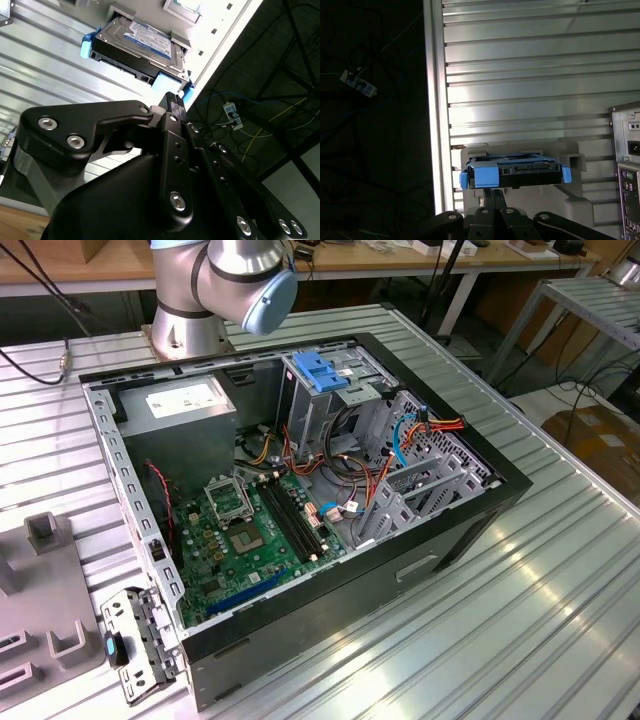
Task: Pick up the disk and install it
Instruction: 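Reach for the disk, then pick up the disk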
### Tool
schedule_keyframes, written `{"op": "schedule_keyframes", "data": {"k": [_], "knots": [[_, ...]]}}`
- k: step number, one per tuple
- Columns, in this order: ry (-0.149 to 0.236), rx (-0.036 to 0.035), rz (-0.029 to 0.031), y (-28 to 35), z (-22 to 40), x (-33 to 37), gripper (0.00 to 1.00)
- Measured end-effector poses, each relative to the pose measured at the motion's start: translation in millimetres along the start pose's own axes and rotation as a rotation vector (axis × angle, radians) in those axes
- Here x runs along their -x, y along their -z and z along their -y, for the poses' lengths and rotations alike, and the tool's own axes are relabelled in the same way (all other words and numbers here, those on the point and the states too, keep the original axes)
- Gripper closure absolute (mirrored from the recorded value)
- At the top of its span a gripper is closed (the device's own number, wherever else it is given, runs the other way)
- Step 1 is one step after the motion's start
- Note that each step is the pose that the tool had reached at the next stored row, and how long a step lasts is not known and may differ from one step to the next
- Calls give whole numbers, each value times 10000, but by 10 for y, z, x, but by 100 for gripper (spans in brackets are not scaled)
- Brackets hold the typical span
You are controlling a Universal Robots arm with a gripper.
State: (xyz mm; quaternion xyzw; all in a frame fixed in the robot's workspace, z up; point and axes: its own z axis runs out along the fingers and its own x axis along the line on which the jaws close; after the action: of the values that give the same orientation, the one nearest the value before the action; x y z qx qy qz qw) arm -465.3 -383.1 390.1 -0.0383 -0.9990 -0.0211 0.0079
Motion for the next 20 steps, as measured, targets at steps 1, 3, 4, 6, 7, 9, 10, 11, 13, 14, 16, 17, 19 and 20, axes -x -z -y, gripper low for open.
{"op": "schedule_keyframes", "data": {"k": [1,3,4,6,7,9,10,11,13,14,16,17,19,20], "knots": [[0,0,1,0,0,0,89],[0,0,-1,0,0,-1,89],[0,0,0,0,0,-1,89],[2,0,0,0,0,-1,89],[36,-1,-2,0,0,-2,89],[395,-6,-15,-1,0,-2,89],[578,-10,-24,0,0,-2,89],[775,-15,-32,0,0,-2,89],[1378,-31,-57,0,0,-2,89],[1696,-36,-70,0,0,-2,89],[2030,-42,-84,0,0,-2,89],[2140,-43,-88,0,0,-1,89],[2391,-48,-99,0,0,-1,89],[2531,-50,-104,0,0,-1,89]]}}
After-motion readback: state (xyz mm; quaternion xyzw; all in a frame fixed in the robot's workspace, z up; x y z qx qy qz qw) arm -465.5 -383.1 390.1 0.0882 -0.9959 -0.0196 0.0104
